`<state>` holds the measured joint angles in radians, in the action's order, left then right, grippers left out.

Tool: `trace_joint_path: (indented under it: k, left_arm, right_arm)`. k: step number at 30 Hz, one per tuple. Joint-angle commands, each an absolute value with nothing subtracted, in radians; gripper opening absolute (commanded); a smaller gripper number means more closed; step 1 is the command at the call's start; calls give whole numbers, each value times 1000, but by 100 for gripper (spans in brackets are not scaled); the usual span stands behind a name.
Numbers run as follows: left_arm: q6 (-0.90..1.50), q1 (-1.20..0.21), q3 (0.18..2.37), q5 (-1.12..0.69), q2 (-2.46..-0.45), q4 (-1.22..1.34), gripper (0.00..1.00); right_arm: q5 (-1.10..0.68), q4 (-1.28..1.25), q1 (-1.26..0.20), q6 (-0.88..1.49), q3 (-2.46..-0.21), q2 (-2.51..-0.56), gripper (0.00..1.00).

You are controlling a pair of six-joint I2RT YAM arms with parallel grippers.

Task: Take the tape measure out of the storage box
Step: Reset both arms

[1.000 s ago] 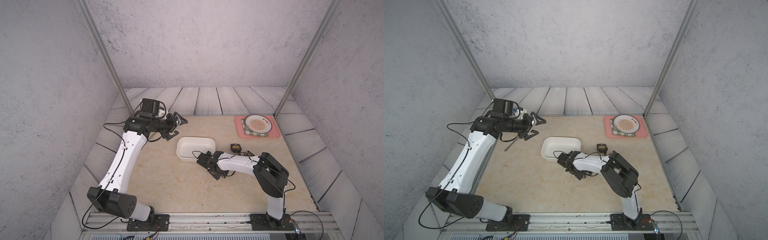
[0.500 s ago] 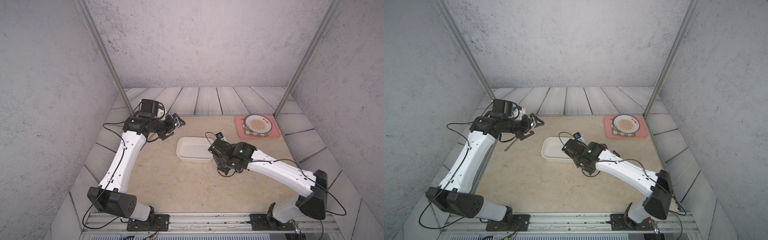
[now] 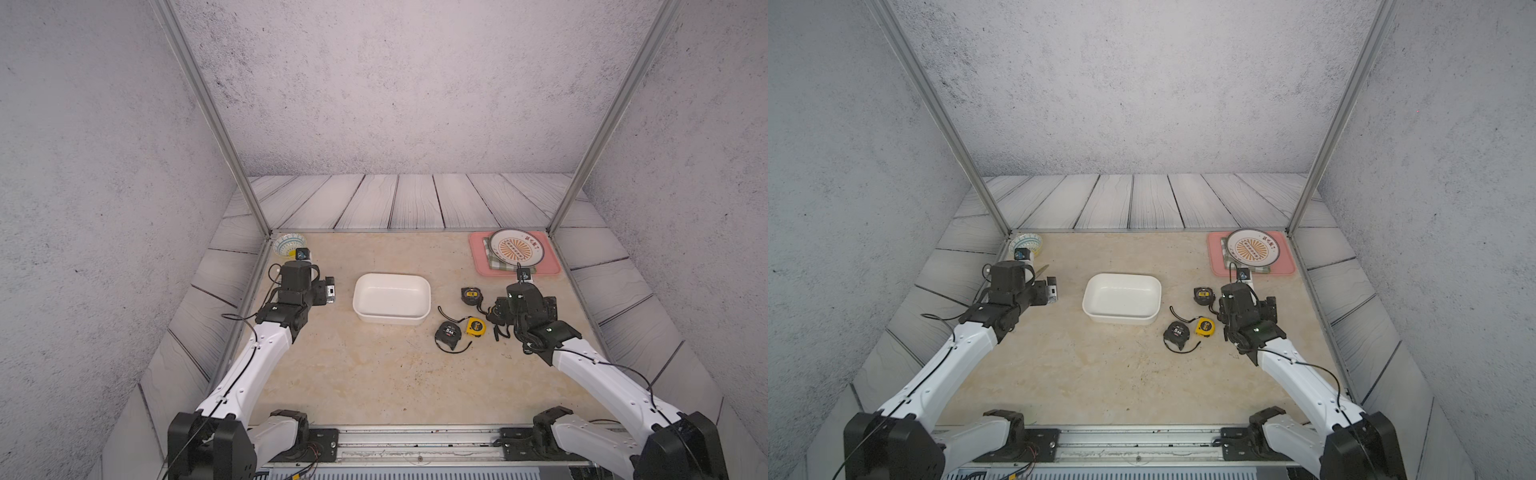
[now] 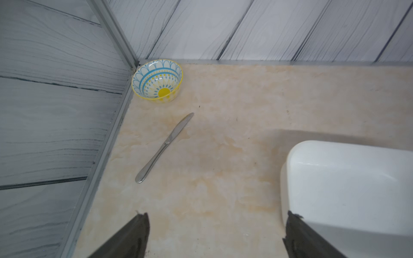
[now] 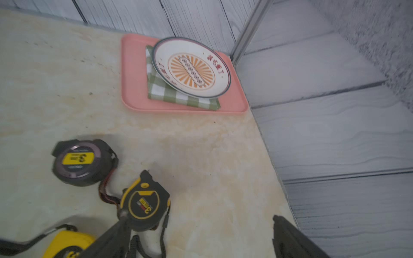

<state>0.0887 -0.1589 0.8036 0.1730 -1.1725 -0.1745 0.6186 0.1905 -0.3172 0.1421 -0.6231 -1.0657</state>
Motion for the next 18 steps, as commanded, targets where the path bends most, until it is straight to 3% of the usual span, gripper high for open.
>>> trace_joint_path:
  k: [1, 9, 11, 18]
  left_arm:
    - [-59, -146, 706, 300, -1202, 172, 98]
    - [25, -27, 623, 191, -1407, 435, 98]
    - [58, 7, 676, 125, -1427, 317, 100]
    - [64, 31, 603, 68, -1531, 504, 96]
  right_arm:
    - [543, -105, -248, 87, -558, -1046, 99]
    - [413, -403, -180, 87, -449, -1239, 98]
    - [396, -482, -176, 83, -435, -1300, 98]
    - [300, -621, -159, -29, -481, -1446, 96]
